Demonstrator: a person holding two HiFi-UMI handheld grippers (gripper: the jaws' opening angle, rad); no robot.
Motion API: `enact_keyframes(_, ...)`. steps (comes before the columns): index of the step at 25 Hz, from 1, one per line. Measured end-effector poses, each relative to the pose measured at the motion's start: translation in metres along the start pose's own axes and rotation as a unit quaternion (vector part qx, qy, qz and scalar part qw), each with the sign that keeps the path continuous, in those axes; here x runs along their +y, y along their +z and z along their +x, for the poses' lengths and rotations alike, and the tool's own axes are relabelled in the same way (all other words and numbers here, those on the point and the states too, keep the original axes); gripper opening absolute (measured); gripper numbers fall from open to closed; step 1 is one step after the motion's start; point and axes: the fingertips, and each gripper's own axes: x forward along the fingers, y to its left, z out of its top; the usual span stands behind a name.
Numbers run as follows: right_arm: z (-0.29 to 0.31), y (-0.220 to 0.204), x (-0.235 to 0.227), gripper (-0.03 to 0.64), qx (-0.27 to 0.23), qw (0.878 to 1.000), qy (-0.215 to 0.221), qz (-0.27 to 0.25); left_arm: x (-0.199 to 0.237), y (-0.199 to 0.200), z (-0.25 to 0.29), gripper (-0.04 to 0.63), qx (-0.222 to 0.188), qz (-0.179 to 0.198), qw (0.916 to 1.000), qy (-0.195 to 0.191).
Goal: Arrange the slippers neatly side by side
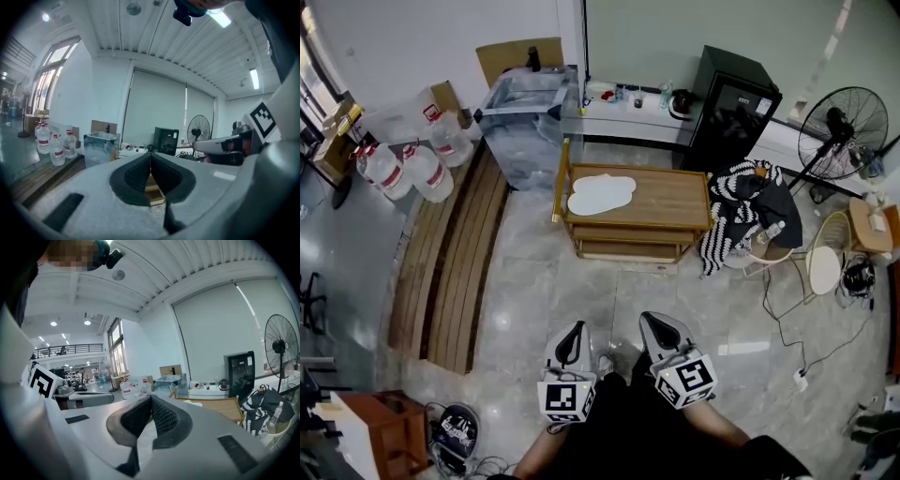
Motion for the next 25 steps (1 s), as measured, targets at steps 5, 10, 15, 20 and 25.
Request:
enact_keyframes(5,0.011,0.0,0.008,0.012,0.001,1.0,0.001,-0.001,0.008,-0.002,0.001,0.017,0.001,-0.004,1.0,-0.007)
enact_keyframes(10,0.028,0.002,0.008,0.012,-0.003,1.0,0.001,0.0,0.019,-0.001,0.009,0.017,0.0,-0.005,1.0,-0.006)
enact_keyframes(15,0.046,0.004,-0.001,0.012,-0.007,1.0,0.004,0.003,0.029,0.0,0.026,0.017,0.0,0.0,1.0,-0.003)
enact_keyframes(20,0.067,0.01,-0.017,0.012,-0.009,1.0,0.001,0.006,0.035,0.006,0.05,0.017,0.003,0.006,0.9999,-0.008)
enact_keyframes(25,0.093,0.017,-0.04,0.012,-0.006,1.0,0.002,0.01,0.043,0.007,0.079,0.017,0.013,-0.001,0.9999,-0.004)
